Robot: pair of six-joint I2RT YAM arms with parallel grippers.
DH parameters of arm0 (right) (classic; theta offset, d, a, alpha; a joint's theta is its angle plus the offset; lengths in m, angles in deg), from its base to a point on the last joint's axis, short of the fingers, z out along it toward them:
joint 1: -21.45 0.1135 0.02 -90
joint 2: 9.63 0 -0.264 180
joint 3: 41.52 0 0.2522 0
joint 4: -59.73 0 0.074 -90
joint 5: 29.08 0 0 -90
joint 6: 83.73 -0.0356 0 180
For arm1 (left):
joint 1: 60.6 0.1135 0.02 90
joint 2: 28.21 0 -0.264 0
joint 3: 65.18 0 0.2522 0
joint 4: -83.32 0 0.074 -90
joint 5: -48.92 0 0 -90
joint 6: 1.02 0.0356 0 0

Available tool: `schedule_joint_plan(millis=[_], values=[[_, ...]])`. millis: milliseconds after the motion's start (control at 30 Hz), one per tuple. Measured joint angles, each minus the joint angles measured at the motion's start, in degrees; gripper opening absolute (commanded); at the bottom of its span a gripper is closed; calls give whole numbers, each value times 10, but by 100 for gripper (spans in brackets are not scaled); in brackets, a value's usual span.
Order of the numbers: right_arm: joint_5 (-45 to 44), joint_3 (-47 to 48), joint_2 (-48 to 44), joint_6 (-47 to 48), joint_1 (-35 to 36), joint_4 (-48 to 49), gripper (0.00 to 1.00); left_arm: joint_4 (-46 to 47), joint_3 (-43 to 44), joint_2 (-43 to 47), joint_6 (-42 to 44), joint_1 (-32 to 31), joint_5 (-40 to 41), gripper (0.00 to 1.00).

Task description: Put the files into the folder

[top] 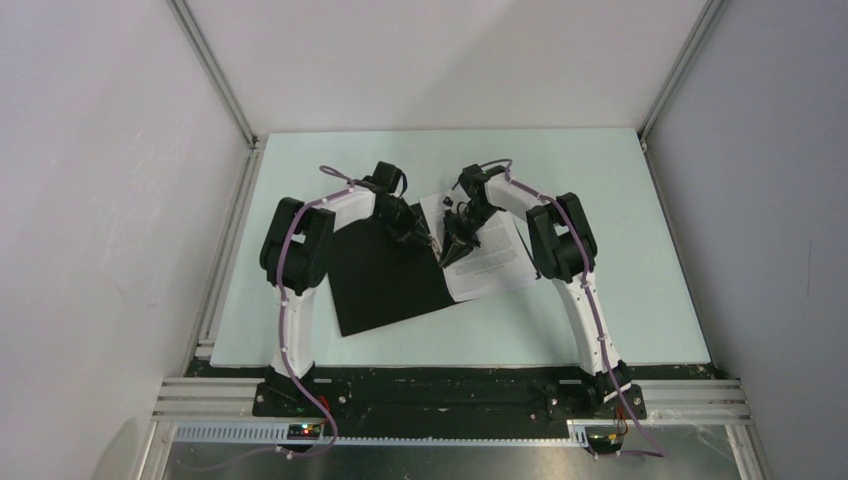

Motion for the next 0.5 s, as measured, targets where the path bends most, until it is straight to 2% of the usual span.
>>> schedule_joint_plan(millis=[300,500], values=[[-21,16,9,1,7,-16,22,0,0,0,-2,0,-1,21],[-40,25,12,-7,10,-27,19,0,0,0,-3,0,-2,21]])
